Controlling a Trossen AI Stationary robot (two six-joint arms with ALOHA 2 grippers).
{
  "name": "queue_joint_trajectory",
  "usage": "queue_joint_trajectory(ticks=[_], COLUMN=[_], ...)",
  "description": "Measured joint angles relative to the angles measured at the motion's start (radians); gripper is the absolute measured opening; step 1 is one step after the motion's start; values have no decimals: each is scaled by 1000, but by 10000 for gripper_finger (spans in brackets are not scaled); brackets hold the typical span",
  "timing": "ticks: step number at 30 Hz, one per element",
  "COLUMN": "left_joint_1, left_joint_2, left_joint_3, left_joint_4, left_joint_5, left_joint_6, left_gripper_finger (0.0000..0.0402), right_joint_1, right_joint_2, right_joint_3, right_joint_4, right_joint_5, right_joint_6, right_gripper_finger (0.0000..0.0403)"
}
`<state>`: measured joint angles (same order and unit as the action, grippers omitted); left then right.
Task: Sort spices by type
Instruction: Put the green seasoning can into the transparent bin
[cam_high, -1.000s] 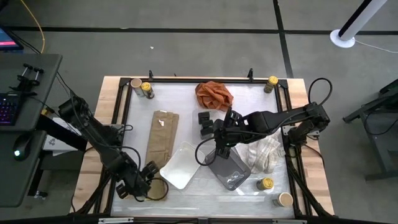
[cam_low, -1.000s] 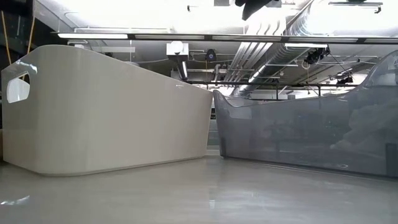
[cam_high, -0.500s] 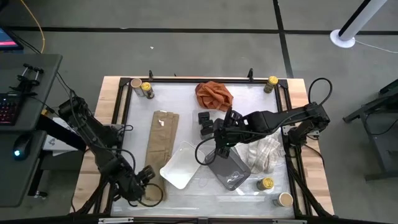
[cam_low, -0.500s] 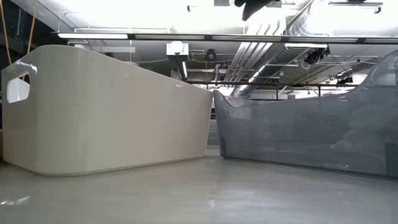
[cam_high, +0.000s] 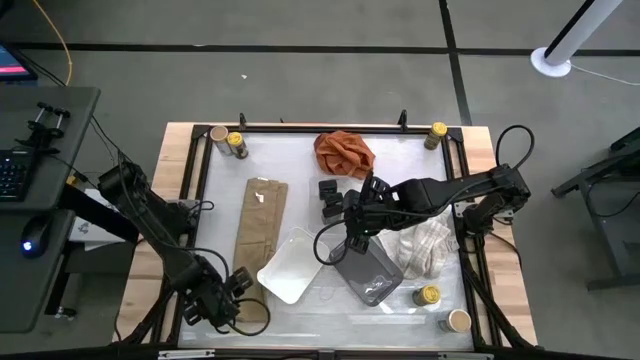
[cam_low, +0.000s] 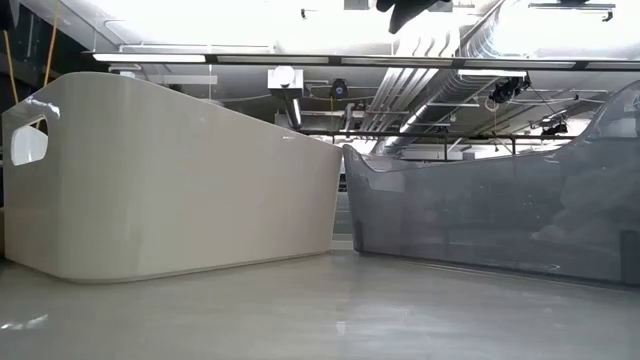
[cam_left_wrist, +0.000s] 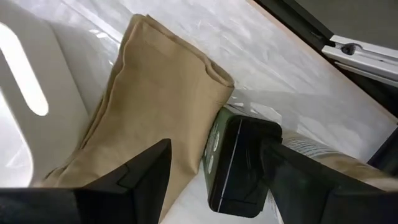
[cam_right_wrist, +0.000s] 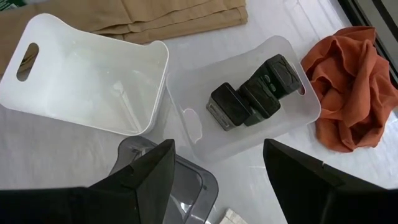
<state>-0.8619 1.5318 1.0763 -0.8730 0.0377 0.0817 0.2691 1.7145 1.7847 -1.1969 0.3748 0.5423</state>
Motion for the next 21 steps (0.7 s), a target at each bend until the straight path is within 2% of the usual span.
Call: queue_joint_trajectory(ticks=[14,21], left_joint_1=[51,57], left_joint_2=[-7,-22], left_joint_3=[0,62], left_joint_4=[-2,-159], left_joint_5=[-34,-41], left_joint_6=[43,40], left_gripper_finger=[236,236], right_joint_1=[0,0], right_joint_2=[0,0], right_joint_3=[0,0], right_joint_4=[1,2], right_joint_5=[1,7], right_joint_6=[0,0], right_gripper_finger=[240,240])
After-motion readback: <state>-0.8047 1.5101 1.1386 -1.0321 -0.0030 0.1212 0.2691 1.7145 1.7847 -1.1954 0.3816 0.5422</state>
